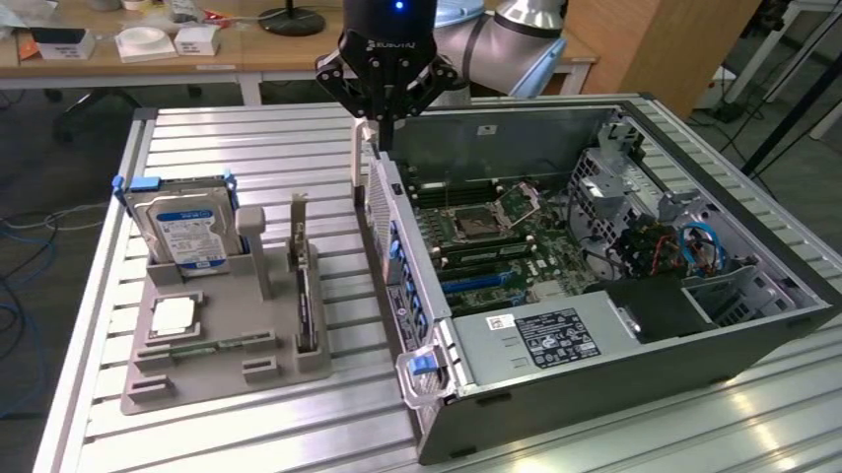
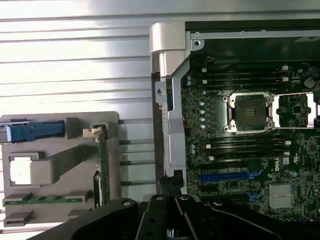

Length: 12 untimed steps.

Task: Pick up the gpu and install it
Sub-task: 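Reach for the gpu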

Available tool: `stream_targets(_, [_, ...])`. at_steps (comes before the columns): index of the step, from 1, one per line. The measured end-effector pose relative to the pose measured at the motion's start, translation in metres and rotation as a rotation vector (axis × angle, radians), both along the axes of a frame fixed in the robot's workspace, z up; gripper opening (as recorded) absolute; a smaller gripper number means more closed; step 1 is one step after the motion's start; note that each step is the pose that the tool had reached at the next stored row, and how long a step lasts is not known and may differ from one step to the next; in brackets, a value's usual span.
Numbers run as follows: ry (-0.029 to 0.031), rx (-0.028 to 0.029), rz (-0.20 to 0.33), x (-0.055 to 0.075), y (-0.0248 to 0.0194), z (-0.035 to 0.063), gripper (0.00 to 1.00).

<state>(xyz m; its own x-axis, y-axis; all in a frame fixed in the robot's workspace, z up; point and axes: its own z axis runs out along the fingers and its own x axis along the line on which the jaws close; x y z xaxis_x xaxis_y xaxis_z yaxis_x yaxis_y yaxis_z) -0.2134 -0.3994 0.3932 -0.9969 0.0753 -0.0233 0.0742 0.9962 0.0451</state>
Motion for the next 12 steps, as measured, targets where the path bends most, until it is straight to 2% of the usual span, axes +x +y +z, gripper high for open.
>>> stream_targets(12, [0.0,0.0,0.0,-0.0088,0.0,-0.0001,0.11])
